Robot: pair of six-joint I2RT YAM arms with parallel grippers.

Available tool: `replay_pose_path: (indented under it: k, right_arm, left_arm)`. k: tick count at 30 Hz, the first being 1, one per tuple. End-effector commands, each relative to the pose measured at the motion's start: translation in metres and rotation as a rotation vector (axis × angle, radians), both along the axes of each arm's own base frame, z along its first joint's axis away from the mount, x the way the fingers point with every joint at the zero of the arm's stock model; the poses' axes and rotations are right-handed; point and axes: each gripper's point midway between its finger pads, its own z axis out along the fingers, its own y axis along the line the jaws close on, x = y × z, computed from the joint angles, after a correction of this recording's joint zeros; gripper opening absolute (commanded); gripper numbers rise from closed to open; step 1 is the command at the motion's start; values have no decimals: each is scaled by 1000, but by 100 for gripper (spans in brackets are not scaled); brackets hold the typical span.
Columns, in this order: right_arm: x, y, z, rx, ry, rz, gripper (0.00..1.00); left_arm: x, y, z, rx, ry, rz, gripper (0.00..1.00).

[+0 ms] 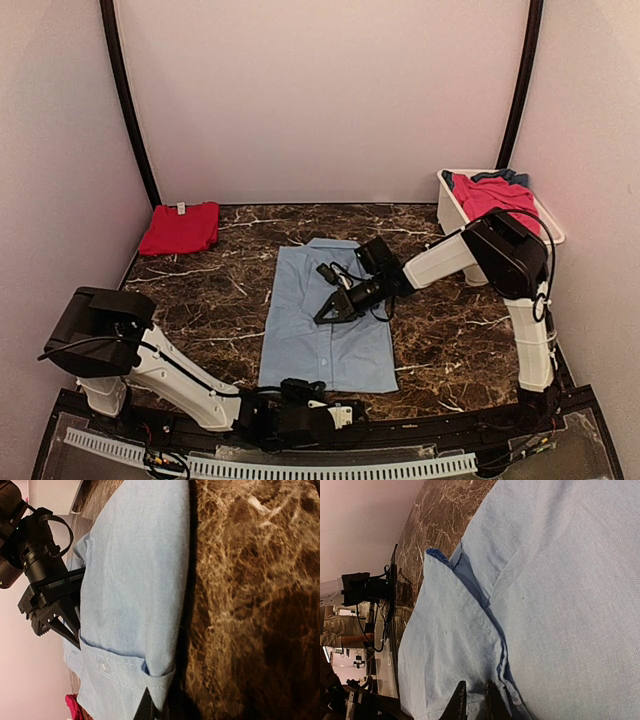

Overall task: Fold and stack the mixed laundry pile
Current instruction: Pick up the 2/3-rectangle-folded shirt from the center of the board, then fold the 2/3-rectangle-folded shirt at the center of the board.

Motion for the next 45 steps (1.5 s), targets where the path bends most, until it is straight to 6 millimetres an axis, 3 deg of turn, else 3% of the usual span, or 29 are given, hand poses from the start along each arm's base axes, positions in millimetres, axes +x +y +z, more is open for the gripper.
replay_pose_path:
  k: [1, 5, 11, 18, 23, 26, 33, 37, 41, 45]
  right_arm:
    - [-42, -33, -69, -270, 110, -27, 12]
    - [-56, -33, -66, -275, 109, -10, 12]
    - [-83, -27, -55, -273, 103, 40, 12]
    - [-124, -24, -35, -260, 107, 106, 11]
    - [-137, -21, -13, -228, 90, 144, 16]
    - [-122, -18, 9, -214, 24, 135, 24]
    - [-53, -19, 59, -153, -82, 64, 43]
    - [-27, -14, 81, -116, -132, 82, 54]
    - [-5, -15, 96, -85, -162, 84, 57]
    - [33, -24, 106, -61, -187, 25, 54]
  left_arm:
    - [-7, 6, 23, -27, 78, -10, 0]
    - [-20, 6, 45, -81, 196, -32, 0]
    - [-36, 5, 62, -79, 338, -75, 0]
    - [-27, 8, 97, -165, 489, -76, 0]
    - [-22, 8, 121, -204, 544, -111, 0]
    - [-27, 8, 122, -192, 574, -145, 0]
    - [-41, 11, 110, -141, 640, -191, 0]
    - [-49, 11, 107, -127, 681, -211, 0]
    - [-57, 11, 106, -99, 729, -223, 0]
    - [-76, 13, 111, -93, 826, -272, 0]
